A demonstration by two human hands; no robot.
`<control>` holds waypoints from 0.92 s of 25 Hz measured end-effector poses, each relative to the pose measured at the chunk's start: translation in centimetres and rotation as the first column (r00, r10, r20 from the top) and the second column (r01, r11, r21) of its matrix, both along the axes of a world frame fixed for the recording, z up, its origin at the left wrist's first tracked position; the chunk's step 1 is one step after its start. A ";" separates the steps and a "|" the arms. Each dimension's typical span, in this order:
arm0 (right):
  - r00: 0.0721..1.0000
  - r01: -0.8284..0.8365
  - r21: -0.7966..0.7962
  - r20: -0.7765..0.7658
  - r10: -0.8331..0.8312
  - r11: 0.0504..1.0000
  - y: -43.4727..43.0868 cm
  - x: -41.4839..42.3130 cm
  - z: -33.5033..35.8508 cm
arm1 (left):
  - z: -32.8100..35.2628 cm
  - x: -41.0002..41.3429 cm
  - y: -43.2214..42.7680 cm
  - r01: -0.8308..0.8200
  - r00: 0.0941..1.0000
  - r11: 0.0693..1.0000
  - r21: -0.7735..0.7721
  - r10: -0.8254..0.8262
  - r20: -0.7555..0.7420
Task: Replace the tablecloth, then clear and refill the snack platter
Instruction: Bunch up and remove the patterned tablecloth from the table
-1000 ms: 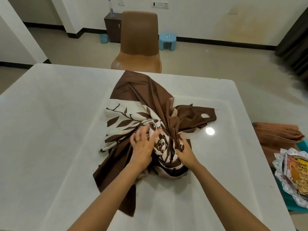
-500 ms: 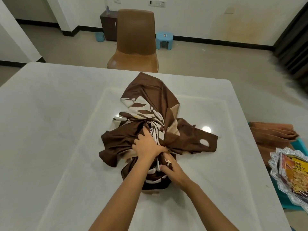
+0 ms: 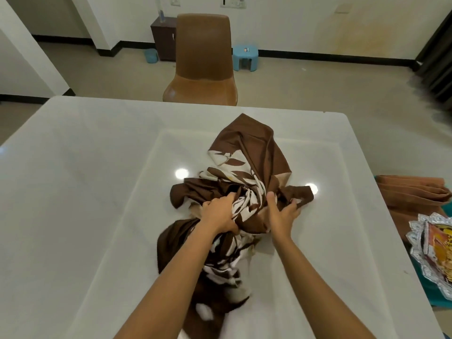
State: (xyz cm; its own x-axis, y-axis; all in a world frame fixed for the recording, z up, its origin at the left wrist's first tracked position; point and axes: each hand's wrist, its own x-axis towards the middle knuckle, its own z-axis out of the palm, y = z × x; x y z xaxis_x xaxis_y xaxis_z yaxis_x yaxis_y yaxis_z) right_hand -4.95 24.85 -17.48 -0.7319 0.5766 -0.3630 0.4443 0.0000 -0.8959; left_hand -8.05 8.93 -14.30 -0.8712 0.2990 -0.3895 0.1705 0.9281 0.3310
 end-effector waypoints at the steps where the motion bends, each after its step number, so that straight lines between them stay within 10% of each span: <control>1: 0.999 -0.038 0.012 0.000 0.038 0.999 0.3 -0.9 0.0 | 0.1 -0.2 -0.3 0.115 0.993 0.993 -0.003 -0.115 0.010; 6: 0.891 -0.446 0.073 -0.053 0.451 0.892 0.7 -2.7 -0.3 | 0.6 -1.1 -0.5 0.502 0.864 0.860 -0.087 -0.502 0.027; 12: 0.470 -0.882 -0.027 0.015 0.883 0.470 1.5 -2.2 0.2 | 1.3 -0.6 -0.7 0.684 0.659 0.655 -0.321 -0.744 -0.113; 16: 0.433 -0.901 -0.017 0.026 0.901 0.434 2.3 -1.7 0.3 | 0.3 0.7 -3.7 0.396 0.760 0.890 -0.226 -0.456 -0.463; 23: 0.262 -0.965 0.095 0.253 0.931 0.245 0.8 -2.3 3.8 | 0.2 -0.1 -4.0 0.127 0.949 0.957 -0.261 -0.194 -0.248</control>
